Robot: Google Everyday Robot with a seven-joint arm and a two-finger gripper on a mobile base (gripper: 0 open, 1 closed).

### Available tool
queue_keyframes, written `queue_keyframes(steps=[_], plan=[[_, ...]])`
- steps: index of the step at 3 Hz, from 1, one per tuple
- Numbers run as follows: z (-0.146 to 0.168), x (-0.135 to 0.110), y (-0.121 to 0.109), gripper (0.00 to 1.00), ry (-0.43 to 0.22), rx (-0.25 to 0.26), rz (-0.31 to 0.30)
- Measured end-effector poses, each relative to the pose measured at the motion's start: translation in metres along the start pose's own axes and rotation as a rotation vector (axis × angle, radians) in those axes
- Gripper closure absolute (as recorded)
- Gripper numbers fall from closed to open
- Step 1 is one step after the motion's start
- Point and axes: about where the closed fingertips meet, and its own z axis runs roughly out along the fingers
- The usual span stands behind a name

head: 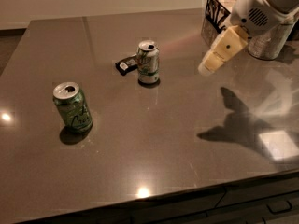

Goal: Move 7up can near green can

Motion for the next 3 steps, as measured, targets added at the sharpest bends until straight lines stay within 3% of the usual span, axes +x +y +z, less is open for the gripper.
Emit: queue_keyframes(steps=[1,3], plan=[[0.036,-0.035,-0.018,0.00,-0.052,0.046,0.059],[0.096,-0.092,-0.024,0.00,-0.123,0.051,0.111]])
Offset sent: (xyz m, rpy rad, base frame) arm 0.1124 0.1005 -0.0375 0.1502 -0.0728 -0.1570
